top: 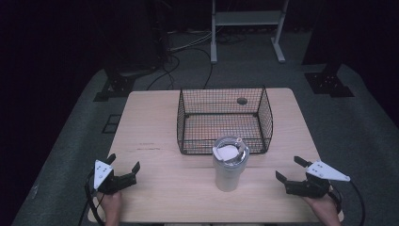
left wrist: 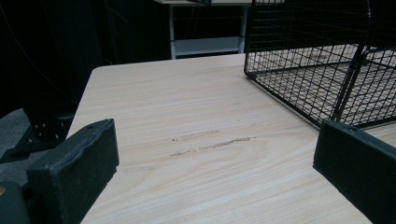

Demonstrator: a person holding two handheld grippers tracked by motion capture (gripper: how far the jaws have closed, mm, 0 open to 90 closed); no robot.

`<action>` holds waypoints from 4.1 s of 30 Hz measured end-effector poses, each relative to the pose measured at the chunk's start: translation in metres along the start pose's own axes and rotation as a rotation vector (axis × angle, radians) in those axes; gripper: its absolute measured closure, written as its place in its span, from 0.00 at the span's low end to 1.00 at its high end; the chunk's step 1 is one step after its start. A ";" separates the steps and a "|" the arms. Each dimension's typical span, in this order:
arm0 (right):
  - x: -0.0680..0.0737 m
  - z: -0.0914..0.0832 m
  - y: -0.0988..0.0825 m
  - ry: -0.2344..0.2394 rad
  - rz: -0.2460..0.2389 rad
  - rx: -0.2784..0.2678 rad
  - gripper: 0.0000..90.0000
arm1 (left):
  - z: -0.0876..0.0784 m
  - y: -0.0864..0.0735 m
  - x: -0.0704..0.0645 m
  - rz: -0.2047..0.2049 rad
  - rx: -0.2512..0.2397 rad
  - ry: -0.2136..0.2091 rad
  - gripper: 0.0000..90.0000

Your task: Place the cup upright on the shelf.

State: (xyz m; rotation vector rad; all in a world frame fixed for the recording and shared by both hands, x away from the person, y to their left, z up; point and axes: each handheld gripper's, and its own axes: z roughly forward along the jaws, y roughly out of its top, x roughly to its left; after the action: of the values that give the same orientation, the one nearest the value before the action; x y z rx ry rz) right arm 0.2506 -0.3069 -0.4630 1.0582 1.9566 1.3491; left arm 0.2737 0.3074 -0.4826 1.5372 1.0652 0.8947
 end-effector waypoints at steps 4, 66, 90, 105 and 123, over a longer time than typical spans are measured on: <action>0.008 0.000 0.004 0.020 -0.020 -0.005 0.08 | 0.000 0.000 0.000 -0.001 0.003 0.003 0.00; 0.097 0.055 0.029 0.321 -0.058 -0.036 0.02 | 0.000 0.000 0.000 0.000 -0.001 0.003 0.00; 0.117 0.095 0.028 0.281 0.004 -0.153 0.01 | -0.001 0.000 0.001 -0.002 -0.003 0.000 0.00; 0.123 0.102 0.031 0.285 0.034 -0.188 0.02 | -0.001 0.000 0.001 -0.002 -0.003 0.001 0.00; 0.121 0.103 0.030 0.273 0.007 -0.223 0.08 | -0.001 0.000 0.002 -0.003 -0.005 0.002 0.00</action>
State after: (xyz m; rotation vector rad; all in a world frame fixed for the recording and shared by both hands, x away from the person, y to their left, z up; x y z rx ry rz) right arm 0.2731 -0.1474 -0.4711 0.8107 1.9306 1.7459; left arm 0.2735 0.3092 -0.4825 1.5305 1.0665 0.8963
